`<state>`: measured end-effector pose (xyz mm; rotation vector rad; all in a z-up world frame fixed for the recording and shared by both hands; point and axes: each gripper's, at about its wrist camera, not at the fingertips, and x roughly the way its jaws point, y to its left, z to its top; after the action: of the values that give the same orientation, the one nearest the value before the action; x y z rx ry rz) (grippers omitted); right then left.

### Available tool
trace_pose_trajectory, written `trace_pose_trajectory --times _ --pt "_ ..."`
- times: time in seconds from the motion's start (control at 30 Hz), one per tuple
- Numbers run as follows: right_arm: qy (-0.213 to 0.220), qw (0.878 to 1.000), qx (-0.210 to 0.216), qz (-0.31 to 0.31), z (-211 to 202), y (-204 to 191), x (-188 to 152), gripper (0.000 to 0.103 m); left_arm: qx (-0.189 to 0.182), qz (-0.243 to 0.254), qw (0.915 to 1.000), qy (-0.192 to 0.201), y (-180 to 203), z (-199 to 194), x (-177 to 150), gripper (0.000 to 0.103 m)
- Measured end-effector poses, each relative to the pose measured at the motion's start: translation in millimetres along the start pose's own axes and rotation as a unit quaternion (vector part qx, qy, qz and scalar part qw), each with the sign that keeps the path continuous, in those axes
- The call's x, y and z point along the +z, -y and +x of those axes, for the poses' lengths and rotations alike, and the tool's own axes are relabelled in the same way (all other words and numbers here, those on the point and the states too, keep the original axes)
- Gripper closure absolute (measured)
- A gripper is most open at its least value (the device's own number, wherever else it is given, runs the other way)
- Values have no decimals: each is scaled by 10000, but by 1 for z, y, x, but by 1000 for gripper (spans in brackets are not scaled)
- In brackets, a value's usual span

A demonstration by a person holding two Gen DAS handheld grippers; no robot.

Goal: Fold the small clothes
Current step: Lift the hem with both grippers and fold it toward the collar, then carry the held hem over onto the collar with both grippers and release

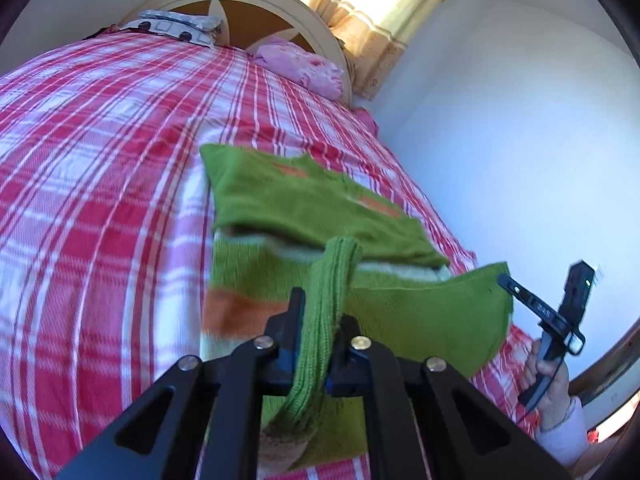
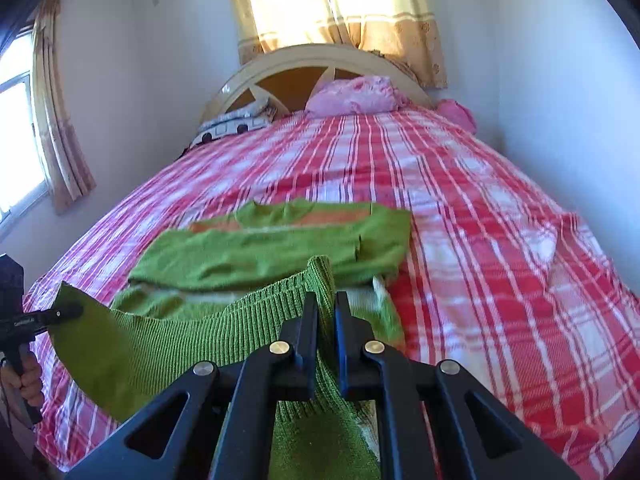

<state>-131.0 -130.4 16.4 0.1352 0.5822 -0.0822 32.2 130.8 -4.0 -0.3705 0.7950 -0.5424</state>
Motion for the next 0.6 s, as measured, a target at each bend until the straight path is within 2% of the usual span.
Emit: trace_pose_trajectory --times 0.17,0.33,0.6 --pt "76 9994 -313 -160 8 -4 7 96 95 -130 9999 50 -7 14 15 96" --pt "45 9992 -383 -76 23 1 19 96 195 -398 9990 30 -17 31 39 96" --pt "240 9989 -394 33 57 10 76 97 466 -306 9983 165 -25 57 98 96"
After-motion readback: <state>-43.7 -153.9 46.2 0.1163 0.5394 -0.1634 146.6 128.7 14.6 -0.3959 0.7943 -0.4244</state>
